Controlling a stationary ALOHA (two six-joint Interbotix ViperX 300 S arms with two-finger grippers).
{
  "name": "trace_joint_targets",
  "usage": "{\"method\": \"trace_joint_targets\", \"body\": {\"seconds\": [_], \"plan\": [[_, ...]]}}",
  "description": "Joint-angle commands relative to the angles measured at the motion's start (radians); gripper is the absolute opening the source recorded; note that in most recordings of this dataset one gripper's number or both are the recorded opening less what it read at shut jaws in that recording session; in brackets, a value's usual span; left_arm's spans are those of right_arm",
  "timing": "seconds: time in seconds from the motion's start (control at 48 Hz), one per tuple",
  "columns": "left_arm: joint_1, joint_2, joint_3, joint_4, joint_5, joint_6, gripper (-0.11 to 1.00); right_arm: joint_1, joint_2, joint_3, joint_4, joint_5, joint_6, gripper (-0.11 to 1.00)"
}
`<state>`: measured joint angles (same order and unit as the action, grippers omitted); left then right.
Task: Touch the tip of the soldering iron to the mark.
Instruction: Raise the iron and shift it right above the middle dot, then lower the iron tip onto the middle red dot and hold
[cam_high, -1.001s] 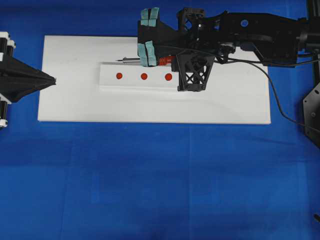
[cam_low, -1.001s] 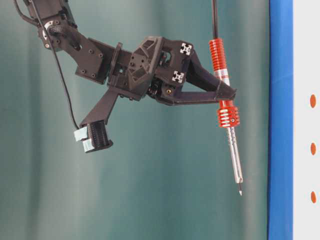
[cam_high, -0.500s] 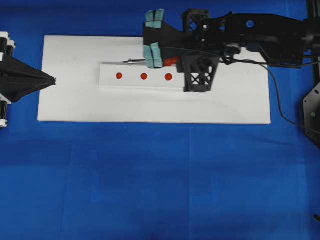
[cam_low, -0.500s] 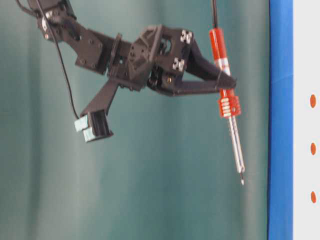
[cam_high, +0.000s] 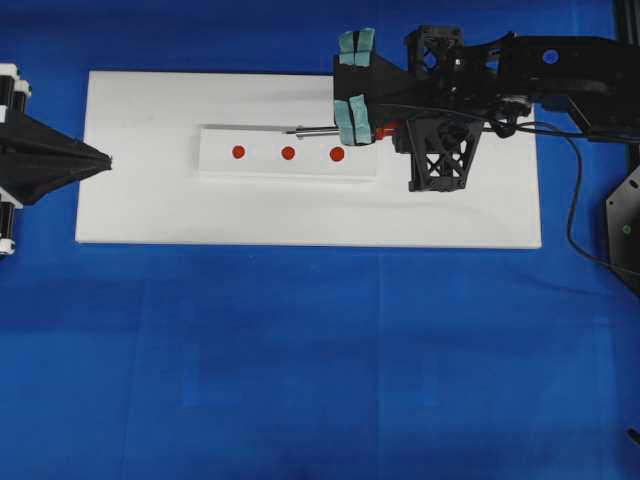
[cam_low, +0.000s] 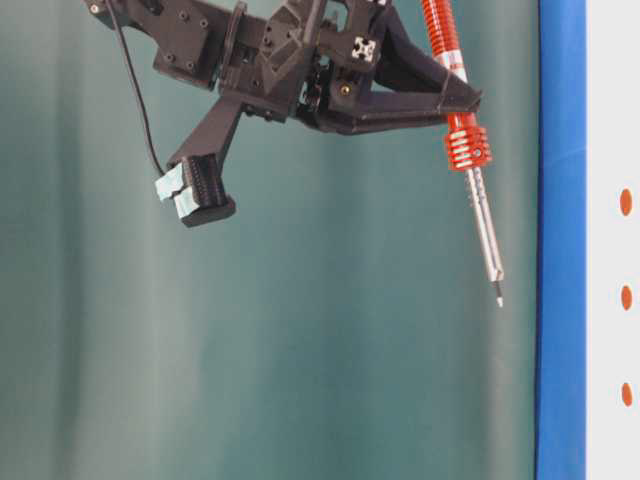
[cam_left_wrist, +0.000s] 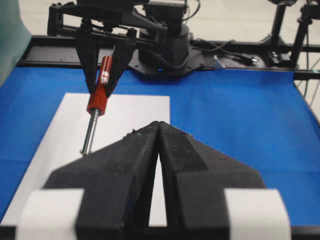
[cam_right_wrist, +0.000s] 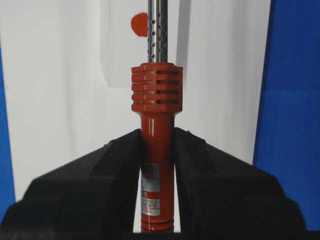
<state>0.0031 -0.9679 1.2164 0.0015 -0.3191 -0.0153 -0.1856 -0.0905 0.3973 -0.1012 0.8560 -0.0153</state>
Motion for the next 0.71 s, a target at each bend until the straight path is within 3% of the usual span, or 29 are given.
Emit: {"method": "trace_joint_targets", "body": {"seconds": [0.0, 0.688], "plan": [[0.002, 0.003, -0.012, 0.000, -0.009, -0.002, 0.02, -0.003, -0.028, -0.009, -0.002, -0.006, 0.002, 0.06], [0.002, 0.003, -0.012, 0.000, -0.009, -0.002, 0.02, -0.003, -0.009, -0.008, 0.003, -0.005, 0.005, 0.06]]}}
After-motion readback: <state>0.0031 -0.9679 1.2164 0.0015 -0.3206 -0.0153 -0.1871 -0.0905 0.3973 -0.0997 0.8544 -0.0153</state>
